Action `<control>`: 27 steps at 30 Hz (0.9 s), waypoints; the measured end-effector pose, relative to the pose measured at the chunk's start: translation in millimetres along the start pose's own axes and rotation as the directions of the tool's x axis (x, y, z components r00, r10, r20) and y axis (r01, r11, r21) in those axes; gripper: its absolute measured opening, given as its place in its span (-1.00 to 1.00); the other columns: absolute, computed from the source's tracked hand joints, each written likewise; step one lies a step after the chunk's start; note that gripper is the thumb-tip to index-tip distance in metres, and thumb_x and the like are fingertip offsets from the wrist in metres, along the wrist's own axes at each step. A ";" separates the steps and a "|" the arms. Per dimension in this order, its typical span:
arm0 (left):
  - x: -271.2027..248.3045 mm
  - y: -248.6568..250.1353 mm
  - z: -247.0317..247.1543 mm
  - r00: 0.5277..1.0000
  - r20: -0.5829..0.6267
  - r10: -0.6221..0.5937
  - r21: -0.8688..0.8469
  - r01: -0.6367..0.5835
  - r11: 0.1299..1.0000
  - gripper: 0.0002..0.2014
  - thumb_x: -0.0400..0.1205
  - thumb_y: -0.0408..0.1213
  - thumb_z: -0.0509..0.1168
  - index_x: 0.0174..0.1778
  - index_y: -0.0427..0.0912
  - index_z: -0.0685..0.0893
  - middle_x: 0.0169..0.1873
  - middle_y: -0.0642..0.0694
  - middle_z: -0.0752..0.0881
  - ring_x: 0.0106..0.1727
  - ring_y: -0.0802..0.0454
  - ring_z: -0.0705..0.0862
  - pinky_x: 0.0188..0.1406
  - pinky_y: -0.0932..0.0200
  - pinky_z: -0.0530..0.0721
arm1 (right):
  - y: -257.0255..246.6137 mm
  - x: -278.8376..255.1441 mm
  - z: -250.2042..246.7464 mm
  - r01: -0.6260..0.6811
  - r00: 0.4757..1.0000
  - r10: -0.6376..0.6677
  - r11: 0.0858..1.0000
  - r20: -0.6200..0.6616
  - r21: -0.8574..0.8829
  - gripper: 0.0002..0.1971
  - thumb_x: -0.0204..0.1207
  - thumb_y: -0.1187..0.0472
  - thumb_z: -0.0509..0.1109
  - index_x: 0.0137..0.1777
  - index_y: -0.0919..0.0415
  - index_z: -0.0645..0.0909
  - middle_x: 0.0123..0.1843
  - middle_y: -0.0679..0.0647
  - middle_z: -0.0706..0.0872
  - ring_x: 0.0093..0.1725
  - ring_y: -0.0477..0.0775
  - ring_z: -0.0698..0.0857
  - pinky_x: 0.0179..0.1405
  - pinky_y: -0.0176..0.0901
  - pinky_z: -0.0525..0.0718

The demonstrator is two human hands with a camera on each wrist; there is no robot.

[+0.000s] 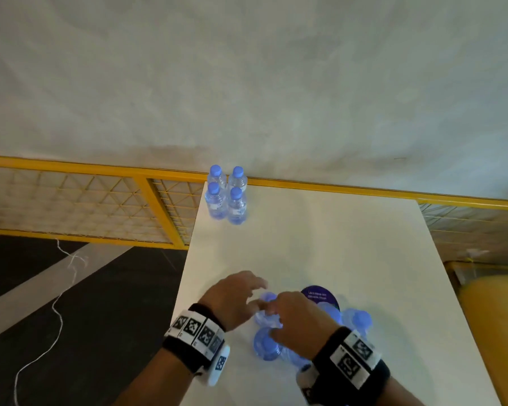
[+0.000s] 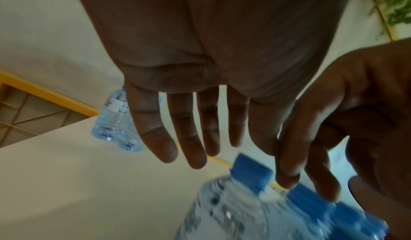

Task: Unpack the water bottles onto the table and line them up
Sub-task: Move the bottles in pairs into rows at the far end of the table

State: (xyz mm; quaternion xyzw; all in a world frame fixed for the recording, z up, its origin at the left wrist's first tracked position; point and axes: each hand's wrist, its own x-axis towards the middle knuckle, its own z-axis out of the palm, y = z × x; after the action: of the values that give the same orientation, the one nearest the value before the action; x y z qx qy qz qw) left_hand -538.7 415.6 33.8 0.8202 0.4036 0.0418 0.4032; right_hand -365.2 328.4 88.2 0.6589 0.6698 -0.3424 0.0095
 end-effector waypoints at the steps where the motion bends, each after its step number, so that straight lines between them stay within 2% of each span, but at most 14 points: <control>1: -3.1 2.5 7.4 0.999 0.050 0.002 0.038 -0.004 0.999 -0.50 0.50 0.22 0.35 0.35 0.17 0.72 0.18 0.11 0.74 0.03 0.09 0.76 0.18 -0.03 0.75 | 0.5 -2.2 16.0 0.010 0.999 -0.007 0.997 0.039 -0.083 -0.75 0.48 0.16 0.36 0.16 0.01 0.65 0.08 0.00 0.70 0.01 0.07 0.72 -0.07 -0.11 0.63; 3: -4.7 9.0 14.2 0.994 0.111 -0.011 0.132 -0.004 0.991 -0.48 0.57 0.13 0.39 0.48 0.19 0.63 0.22 0.06 0.72 0.14 0.00 0.75 0.23 -0.05 0.72 | 1.4 -5.9 42.0 0.033 0.997 -0.020 0.980 0.069 -0.195 -0.80 0.52 0.19 0.25 0.10 0.01 0.56 0.05 0.03 0.69 -0.04 0.13 0.74 -0.15 0.00 0.71; 5: -4.9 16.7 15.4 0.993 0.111 -0.038 0.174 0.018 0.985 -0.47 0.59 0.08 0.40 0.51 0.16 0.59 0.23 -0.01 0.71 0.17 -0.08 0.74 0.23 -0.07 0.71 | -3.1 -13.1 57.2 0.018 1.000 -0.014 0.965 0.017 -0.260 -0.80 0.56 0.23 0.21 0.12 0.08 0.58 0.07 0.04 0.68 -0.01 0.19 0.76 -0.23 0.00 0.69; 9: -2.5 29.8 15.8 0.989 0.132 -0.063 0.263 0.027 0.964 -0.56 0.54 0.12 0.32 0.32 0.07 0.63 0.15 -0.03 0.67 0.12 -0.15 0.73 0.16 -0.12 0.72 | -18.0 -26.6 64.4 -0.001 0.999 -0.017 0.923 -0.044 -0.385 -0.77 0.57 0.43 0.27 0.15 0.25 0.63 0.09 0.15 0.67 -0.10 0.26 0.77 -0.30 0.16 0.80; 11: -0.9 33.6 17.6 0.989 0.122 -0.078 0.304 0.037 0.952 -0.66 0.56 0.10 0.34 0.20 0.05 0.63 0.11 0.01 0.64 0.10 -0.14 0.72 0.09 -0.09 0.71 | -21.7 -27.3 63.9 -0.022 0.997 -0.014 0.908 -0.082 -0.419 -0.76 0.56 0.46 0.25 0.15 0.27 0.62 0.03 0.16 0.71 -0.15 0.22 0.78 -0.34 0.12 0.81; 15: 0.7 33.7 24.2 0.997 0.043 -0.067 0.388 0.045 0.921 -0.75 0.59 0.03 0.34 0.11 0.03 0.62 0.05 0.04 0.63 0.10 -0.12 0.71 0.00 -0.07 0.71 | -22.6 -31.4 57.0 -0.016 0.994 -0.026 0.927 -0.108 -0.374 -0.75 0.61 0.42 0.22 0.24 0.29 0.56 0.03 0.16 0.73 -0.10 0.20 0.80 -0.39 -0.02 0.68; 16: 0.5 31.0 25.8 0.998 0.024 -0.056 0.409 0.041 0.911 -0.78 0.61 0.02 0.35 0.09 0.02 0.61 0.03 0.05 0.62 0.09 -0.10 0.70 -0.03 -0.06 0.70 | -20.6 -32.3 57.0 -0.006 0.992 -0.039 0.937 -0.121 -0.350 -0.75 0.62 0.38 0.22 0.26 0.30 0.54 0.05 0.16 0.72 -0.09 0.21 0.79 -0.40 -0.03 0.65; 18: -1.0 27.0 22.8 0.999 -0.023 -0.028 0.429 0.035 0.903 -0.86 0.65 -0.05 0.36 0.02 0.02 0.57 -0.03 0.07 0.59 0.05 -0.10 0.70 -0.13 -0.02 0.66 | -16.7 -34.0 54.5 0.004 0.989 -0.048 0.955 -0.141 -0.297 -0.73 0.63 0.27 0.22 0.28 0.29 0.53 0.07 0.14 0.68 -0.07 0.23 0.77 -0.31 0.04 0.72; 20: -0.4 26.0 10.7 0.998 -0.064 -0.012 0.413 0.037 0.910 -0.90 0.68 -0.09 0.33 0.03 0.03 0.57 -0.02 0.06 0.58 0.00 -0.16 0.71 -0.13 -0.05 0.68 | -14.8 -36.4 41.2 0.010 0.984 -0.046 0.977 -0.170 -0.212 -0.79 0.62 0.14 0.26 0.14 0.22 0.60 0.05 0.12 0.66 -0.03 0.24 0.75 -0.14 0.08 0.73; 22: 6.1 27.6 -7.3 0.994 -0.108 0.014 0.397 0.031 0.917 -0.87 0.71 -0.07 0.31 0.12 0.01 0.60 0.05 0.03 0.61 -0.03 -0.20 0.71 -0.05 -0.11 0.71 | -13.2 -35.3 17.5 0.019 0.972 -0.046 0.993 -0.229 -0.120 -0.80 0.58 0.04 0.32 0.00 0.16 0.64 0.00 0.10 0.67 -0.02 0.19 0.71 -0.06 -0.01 0.62; 24: 20.5 31.2 -27.3 0.984 -0.170 0.052 0.401 0.021 0.916 -0.87 0.72 -0.06 0.30 0.12 0.03 0.60 0.06 0.03 0.62 -0.03 -0.19 0.69 -0.04 -0.09 0.68 | -11.8 -28.5 -13.1 0.016 0.958 -0.031 0.998 -0.284 -0.057 -0.78 0.53 -0.01 0.37 -0.05 0.13 0.68 -0.05 0.09 0.69 -0.05 0.16 0.67 -0.07 -0.06 0.57; 27: 55.6 38.6 -56.7 0.974 -0.212 0.073 0.430 0.026 0.903 -0.96 0.70 -0.16 0.29 0.04 0.04 0.59 0.03 0.06 0.62 0.02 -0.09 0.60 -0.08 -0.06 0.59 | -6.2 -2.0 -55.4 -0.013 0.947 0.016 1.000 -0.321 0.011 -0.77 0.43 -0.03 0.43 -0.14 0.13 0.71 -0.15 0.10 0.74 -0.12 0.17 0.69 -0.13 -0.06 0.64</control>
State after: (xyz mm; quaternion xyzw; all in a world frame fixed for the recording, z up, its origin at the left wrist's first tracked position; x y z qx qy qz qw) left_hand -499.5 476.5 84.4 0.8837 0.4356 0.0486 0.1642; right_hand -346.2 353.4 134.3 0.7107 0.6561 -0.2333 -0.1002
